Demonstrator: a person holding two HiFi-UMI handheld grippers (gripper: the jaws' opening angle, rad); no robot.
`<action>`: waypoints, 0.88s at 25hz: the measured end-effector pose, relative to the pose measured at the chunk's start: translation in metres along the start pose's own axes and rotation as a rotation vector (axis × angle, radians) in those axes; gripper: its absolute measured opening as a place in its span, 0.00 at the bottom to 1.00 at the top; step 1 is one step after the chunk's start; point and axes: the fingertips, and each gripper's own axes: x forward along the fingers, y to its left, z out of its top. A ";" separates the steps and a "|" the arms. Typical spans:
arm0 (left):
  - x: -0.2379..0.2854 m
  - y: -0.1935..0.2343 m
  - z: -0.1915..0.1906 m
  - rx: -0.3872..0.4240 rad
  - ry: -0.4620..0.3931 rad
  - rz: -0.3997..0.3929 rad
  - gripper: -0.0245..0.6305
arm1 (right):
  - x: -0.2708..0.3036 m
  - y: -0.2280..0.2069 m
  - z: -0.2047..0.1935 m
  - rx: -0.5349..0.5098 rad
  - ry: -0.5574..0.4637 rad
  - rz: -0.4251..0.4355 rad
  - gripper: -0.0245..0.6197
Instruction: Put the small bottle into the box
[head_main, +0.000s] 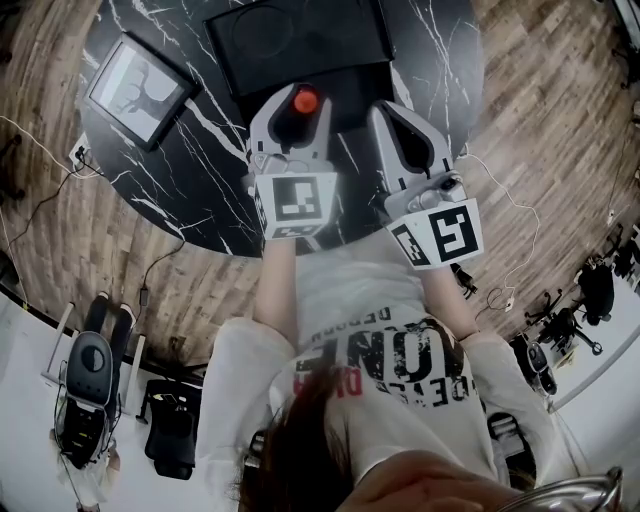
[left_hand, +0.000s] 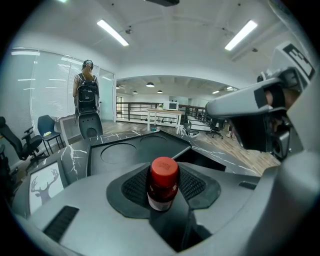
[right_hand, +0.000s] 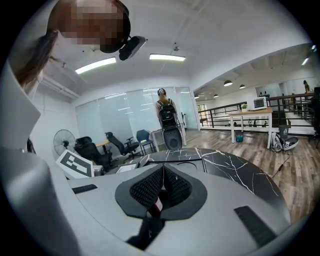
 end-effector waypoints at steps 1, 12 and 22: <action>0.000 0.000 0.001 -0.001 -0.006 0.001 0.28 | 0.000 0.000 0.000 -0.001 0.000 0.000 0.04; -0.006 0.001 0.018 -0.007 -0.075 -0.001 0.34 | -0.003 0.000 0.003 -0.003 -0.005 -0.012 0.04; -0.017 0.001 0.034 0.006 -0.125 0.001 0.29 | -0.008 0.004 0.011 -0.014 -0.025 -0.014 0.04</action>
